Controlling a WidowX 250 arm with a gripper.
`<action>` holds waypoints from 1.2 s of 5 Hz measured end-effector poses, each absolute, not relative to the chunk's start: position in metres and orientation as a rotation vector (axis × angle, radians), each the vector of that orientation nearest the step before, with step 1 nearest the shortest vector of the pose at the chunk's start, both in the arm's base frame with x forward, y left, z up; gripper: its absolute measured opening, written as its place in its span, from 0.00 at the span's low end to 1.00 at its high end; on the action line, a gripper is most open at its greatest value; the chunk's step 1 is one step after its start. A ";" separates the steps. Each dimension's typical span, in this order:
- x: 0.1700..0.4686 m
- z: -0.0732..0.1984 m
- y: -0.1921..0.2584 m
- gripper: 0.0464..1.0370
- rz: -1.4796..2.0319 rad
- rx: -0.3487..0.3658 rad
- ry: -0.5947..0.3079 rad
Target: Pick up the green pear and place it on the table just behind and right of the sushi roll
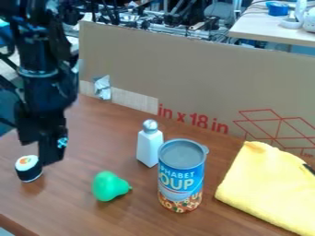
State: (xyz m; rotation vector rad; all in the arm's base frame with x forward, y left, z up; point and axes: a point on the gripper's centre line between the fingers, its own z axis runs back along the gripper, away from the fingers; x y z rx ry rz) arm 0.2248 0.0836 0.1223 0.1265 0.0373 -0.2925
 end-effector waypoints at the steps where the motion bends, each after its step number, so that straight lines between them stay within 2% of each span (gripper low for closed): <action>1: 0.221 0.110 0.069 0.97 -0.339 0.182 0.061; 2: 0.230 0.096 0.062 0.97 -0.379 0.179 0.073; 3: 0.233 0.093 0.059 0.97 -0.394 0.176 0.081; 5: 0.244 0.098 0.050 0.97 -0.434 0.138 0.034; 6: 0.249 0.091 0.046 0.97 -0.461 0.103 0.029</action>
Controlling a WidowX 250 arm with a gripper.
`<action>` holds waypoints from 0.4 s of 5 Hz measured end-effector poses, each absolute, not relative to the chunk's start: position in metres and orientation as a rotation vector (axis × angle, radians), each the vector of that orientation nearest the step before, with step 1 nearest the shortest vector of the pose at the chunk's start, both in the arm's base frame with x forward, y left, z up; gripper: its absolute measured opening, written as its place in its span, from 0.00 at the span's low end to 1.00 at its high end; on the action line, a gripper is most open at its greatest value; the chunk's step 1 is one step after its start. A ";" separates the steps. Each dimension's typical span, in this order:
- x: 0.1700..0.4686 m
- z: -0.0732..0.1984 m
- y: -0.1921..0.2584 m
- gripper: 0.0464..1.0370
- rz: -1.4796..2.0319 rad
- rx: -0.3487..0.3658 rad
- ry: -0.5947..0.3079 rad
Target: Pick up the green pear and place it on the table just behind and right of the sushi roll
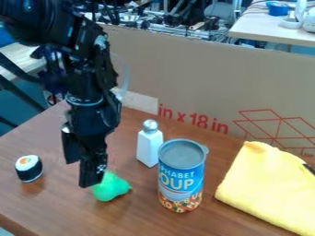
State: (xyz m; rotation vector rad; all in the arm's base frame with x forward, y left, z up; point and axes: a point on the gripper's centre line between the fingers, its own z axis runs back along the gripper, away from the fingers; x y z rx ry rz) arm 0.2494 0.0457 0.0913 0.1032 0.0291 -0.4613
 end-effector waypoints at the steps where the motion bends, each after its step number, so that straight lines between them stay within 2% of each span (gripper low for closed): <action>1: 0.259 0.081 0.046 0.97 -0.485 0.066 0.023; 2: 0.268 0.076 0.046 0.97 -0.499 0.064 0.011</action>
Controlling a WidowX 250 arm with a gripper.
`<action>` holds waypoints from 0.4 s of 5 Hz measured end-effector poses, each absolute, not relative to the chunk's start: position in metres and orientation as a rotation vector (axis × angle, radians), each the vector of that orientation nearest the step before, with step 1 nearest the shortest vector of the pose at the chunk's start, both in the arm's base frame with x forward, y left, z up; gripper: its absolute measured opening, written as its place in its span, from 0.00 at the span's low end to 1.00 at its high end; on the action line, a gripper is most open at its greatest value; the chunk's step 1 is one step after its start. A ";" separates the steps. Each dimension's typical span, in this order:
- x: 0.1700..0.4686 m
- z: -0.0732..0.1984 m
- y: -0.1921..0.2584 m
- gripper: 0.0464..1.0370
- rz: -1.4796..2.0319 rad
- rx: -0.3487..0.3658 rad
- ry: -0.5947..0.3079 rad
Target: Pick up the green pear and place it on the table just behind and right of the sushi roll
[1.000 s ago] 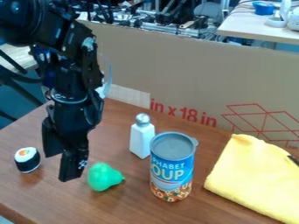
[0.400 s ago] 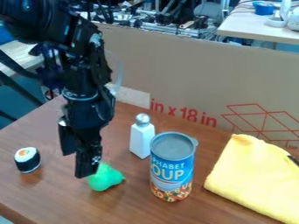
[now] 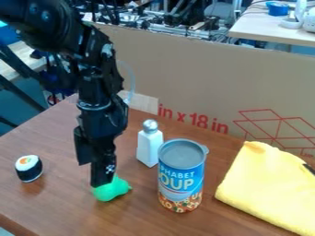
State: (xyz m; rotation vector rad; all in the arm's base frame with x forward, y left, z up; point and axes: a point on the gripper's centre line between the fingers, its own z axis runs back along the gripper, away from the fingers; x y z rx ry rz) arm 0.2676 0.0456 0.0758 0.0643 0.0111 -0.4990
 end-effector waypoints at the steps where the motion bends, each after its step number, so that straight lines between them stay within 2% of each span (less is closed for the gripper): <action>1: 0.273 0.076 0.044 0.97 -0.506 0.047 -0.015; 2: 0.275 0.068 0.043 0.97 -0.506 0.019 -0.009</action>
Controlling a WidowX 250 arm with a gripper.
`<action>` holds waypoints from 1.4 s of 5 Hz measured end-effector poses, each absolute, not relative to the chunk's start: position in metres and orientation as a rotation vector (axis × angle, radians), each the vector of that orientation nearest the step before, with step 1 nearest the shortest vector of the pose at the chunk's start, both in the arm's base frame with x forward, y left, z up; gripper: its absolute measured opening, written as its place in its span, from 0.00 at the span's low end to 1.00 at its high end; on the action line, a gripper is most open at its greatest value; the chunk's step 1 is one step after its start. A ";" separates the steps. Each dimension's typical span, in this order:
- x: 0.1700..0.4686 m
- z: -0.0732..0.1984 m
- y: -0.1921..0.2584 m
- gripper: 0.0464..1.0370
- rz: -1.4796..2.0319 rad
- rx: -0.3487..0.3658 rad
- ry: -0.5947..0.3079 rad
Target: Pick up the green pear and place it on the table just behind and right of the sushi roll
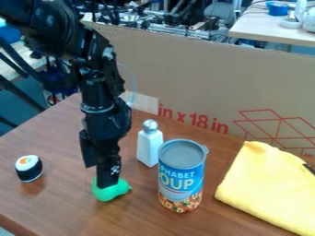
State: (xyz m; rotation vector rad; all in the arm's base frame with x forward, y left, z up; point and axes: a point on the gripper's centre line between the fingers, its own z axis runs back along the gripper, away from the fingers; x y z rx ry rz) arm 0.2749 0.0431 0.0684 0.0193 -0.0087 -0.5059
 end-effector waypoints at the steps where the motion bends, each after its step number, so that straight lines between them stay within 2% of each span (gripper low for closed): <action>1: 0.283 0.057 0.041 0.97 -0.505 -0.014 0.003; 3: 0.287 0.030 0.045 0.97 -0.488 0.015 0.074; 4: 0.287 0.027 0.047 0.92 -0.476 0.054 0.085; 5: 0.286 0.026 0.048 0.83 -0.473 0.057 0.083; 6: 0.282 0.028 0.047 0.83 -0.468 0.043 0.081; 7: 0.274 0.042 0.050 0.83 -0.462 0.020 0.063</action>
